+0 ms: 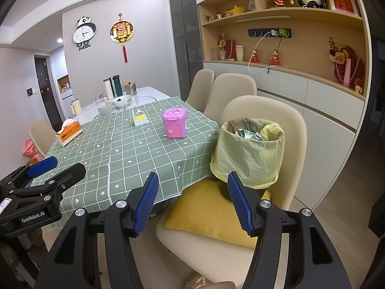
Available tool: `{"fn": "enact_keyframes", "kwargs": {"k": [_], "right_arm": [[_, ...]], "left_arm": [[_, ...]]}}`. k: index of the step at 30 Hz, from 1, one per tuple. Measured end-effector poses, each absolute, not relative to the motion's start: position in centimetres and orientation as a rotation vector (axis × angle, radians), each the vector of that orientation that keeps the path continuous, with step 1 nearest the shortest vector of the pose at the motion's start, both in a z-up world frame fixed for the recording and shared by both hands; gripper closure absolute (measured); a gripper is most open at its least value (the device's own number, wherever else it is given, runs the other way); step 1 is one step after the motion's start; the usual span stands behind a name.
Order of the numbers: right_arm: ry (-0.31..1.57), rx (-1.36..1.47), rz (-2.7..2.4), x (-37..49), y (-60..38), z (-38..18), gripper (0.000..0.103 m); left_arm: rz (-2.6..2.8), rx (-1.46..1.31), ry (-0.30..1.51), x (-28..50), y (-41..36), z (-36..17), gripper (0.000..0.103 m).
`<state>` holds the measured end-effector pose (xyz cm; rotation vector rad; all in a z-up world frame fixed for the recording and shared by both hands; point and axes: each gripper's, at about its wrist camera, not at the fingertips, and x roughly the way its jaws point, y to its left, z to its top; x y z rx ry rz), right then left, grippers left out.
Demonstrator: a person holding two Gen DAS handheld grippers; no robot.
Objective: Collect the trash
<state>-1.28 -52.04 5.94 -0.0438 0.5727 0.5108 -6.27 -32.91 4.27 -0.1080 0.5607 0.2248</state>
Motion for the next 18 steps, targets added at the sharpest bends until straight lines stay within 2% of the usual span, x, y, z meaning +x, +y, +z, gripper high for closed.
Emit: {"fn": "enact_keyframes", "kwargs": {"k": [18], "right_arm": [[0.57,-0.045,0.512,-1.63,-51.86,5.86,0.047]], "left_arm": [[0.234,-0.109,0.553,-6.21,-32.9,4.48,0.015]]}}
